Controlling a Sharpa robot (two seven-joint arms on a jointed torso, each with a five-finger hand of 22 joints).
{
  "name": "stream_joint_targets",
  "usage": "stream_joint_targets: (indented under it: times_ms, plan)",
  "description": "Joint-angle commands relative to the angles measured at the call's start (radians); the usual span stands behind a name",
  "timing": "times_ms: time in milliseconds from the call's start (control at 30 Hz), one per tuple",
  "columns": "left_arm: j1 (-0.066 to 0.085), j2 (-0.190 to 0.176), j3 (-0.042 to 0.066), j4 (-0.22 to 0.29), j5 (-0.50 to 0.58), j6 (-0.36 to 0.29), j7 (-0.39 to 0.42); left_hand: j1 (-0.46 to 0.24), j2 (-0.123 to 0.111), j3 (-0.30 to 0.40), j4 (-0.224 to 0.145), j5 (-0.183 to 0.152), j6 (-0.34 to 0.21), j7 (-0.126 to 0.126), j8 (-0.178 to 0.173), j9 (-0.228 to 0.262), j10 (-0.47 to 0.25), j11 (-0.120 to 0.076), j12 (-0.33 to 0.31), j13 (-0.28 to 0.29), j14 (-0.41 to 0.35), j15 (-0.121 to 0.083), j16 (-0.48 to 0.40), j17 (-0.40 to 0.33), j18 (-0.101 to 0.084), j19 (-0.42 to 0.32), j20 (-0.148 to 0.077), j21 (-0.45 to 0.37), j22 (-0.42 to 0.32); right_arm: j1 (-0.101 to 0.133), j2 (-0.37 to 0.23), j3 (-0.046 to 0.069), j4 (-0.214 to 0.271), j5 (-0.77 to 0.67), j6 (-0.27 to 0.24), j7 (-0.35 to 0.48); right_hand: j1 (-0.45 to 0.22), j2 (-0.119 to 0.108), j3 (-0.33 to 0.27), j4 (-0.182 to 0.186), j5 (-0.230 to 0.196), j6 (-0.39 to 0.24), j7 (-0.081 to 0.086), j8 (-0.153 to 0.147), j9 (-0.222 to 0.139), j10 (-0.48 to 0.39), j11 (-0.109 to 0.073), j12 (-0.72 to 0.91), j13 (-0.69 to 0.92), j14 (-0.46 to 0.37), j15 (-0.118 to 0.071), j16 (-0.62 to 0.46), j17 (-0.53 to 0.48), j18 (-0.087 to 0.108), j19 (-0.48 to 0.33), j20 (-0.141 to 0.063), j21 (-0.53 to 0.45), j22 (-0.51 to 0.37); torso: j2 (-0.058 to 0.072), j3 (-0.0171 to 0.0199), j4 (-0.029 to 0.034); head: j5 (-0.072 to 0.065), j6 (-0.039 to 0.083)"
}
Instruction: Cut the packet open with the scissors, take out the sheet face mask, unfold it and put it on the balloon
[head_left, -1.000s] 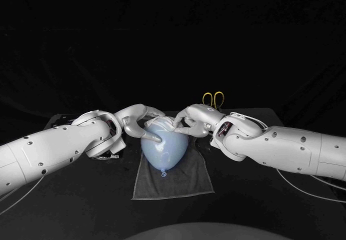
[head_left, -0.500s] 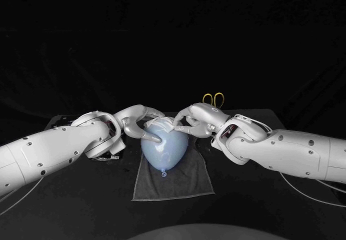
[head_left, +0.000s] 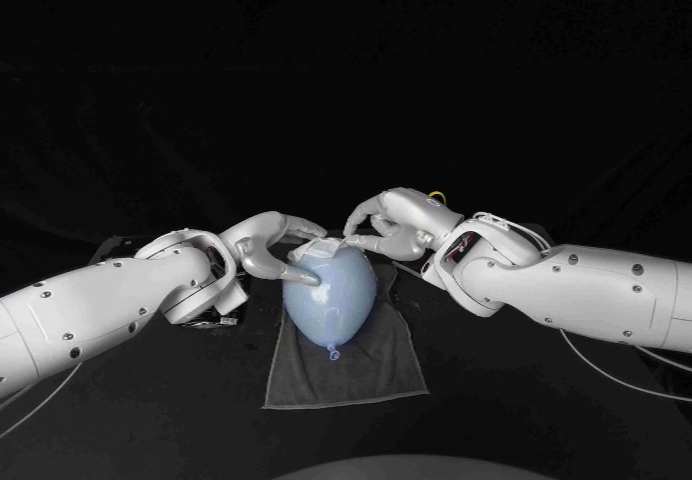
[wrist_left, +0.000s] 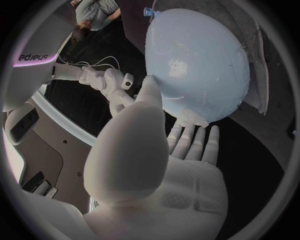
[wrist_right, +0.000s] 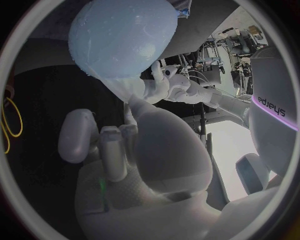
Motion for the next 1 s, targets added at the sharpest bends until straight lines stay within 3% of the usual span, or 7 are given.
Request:
stream_joint_targets:
  times_ms: [33,367,600,733,833,867,1000]
  plan:
    - [0.000,-0.001,0.005,0.006,0.057,-0.032,0.049,-0.010,-0.005,0.002,0.000,0.002,0.009,0.047,0.005,0.001,-0.005,-0.003,-0.007,0.000,-0.004,0.006,-0.008,-0.001,-0.001,0.003,0.000,-0.007,0.000,0.013,0.002,0.001,-0.005,0.012,0.061,-0.031,0.025,0.033,0.009,0.000,-0.003,0.003,0.000,0.007,0.002,0.055,-0.017,0.008,0.183,0.106,-0.010,0.004,0.263,0.008,0.003,-0.003,0.008,0.162,0.000,-0.0014,-0.0001,0.001,0.007]
    - [0.016,0.004,0.019,-0.007,0.113,-0.105,0.094,-0.021,-0.039,-0.052,0.001,0.004,-0.012,0.048,-0.002,-0.005,-0.041,-0.011,-0.028,-0.004,-0.064,0.016,-0.065,-0.009,-0.004,-0.047,0.002,-0.040,-0.004,0.064,0.029,0.001,-0.040,0.032,0.136,-0.066,0.024,0.032,0.012,-0.002,-0.003,0.004,-0.001,0.010,0.002,0.060,-0.017,0.014,0.189,0.106,-0.011,0.004,0.263,0.008,0.004,-0.004,0.008,0.162,-0.001,0.0002,0.0008,0.004,0.027]
    - [0.031,0.018,0.027,-0.012,0.146,-0.135,0.113,-0.023,-0.044,-0.061,0.001,0.004,-0.006,0.059,0.001,-0.002,-0.050,-0.019,-0.034,-0.003,-0.084,0.009,-0.083,-0.010,-0.005,-0.075,0.003,-0.054,-0.006,0.101,0.048,0.001,-0.069,0.042,0.173,-0.087,0.024,0.031,0.013,-0.003,-0.003,0.005,-0.001,0.011,0.003,0.060,-0.018,0.014,0.189,0.106,-0.011,0.004,0.263,0.008,0.003,-0.004,0.007,0.161,-0.002,-0.0014,-0.0006,0.001,0.040]
    - [0.036,0.032,0.032,-0.005,0.155,-0.132,0.114,-0.029,-0.041,-0.072,0.001,0.004,0.016,0.074,0.011,0.005,-0.019,-0.005,-0.025,0.001,-0.065,-0.001,-0.076,-0.006,-0.004,-0.071,0.002,-0.056,-0.005,0.123,0.058,0.002,-0.080,0.045,0.192,-0.097,0.024,0.030,0.015,-0.005,-0.003,0.005,-0.001,0.012,0.003,0.062,-0.018,0.016,0.192,0.106,-0.011,0.004,0.263,0.008,0.003,-0.004,0.008,0.162,-0.003,-0.0018,-0.0010,-0.002,0.053]
    - [0.038,0.050,0.034,-0.003,0.162,-0.129,0.100,-0.038,-0.031,-0.080,0.001,0.003,0.036,0.097,0.020,0.012,0.044,0.017,-0.006,0.007,0.015,0.004,-0.036,0.009,0.000,-0.025,0.002,-0.041,0.002,0.136,0.065,0.002,-0.085,0.045,0.206,-0.104,0.024,0.030,0.016,-0.005,-0.003,0.006,-0.001,0.013,0.003,0.063,-0.018,0.017,0.192,0.106,-0.011,0.004,0.263,0.008,0.004,-0.004,0.008,0.162,-0.006,-0.0026,-0.0014,-0.001,0.058]
    - [0.038,0.055,0.034,-0.003,0.166,-0.127,0.092,-0.047,-0.034,-0.100,0.001,0.004,0.035,0.110,0.020,0.011,0.058,0.023,-0.004,0.006,0.064,0.008,-0.013,0.018,0.004,0.033,0.000,-0.021,0.011,0.138,0.067,0.002,-0.086,0.045,0.209,-0.106,0.024,0.030,0.016,-0.005,-0.003,0.006,-0.001,0.013,0.003,0.063,-0.018,0.017,0.192,0.106,-0.011,0.004,0.263,0.008,0.004,-0.004,0.008,0.162,-0.008,-0.0030,-0.0015,-0.001,0.061]
    - [0.039,0.078,0.035,-0.002,0.209,-0.121,0.039,-0.069,-0.046,-0.145,0.002,0.006,-0.014,0.129,0.001,-0.006,0.033,0.034,-0.022,-0.002,0.094,0.011,-0.007,0.022,0.011,0.111,-0.003,0.005,0.019,0.147,0.074,0.002,-0.088,0.043,0.218,-0.113,0.024,0.029,0.018,-0.007,-0.003,0.006,-0.002,0.014,0.003,0.063,-0.018,0.017,0.192,0.106,-0.011,0.004,0.263,0.008,0.003,-0.004,0.006,0.161,-0.013,-0.0038,-0.0016,-0.002,0.068]
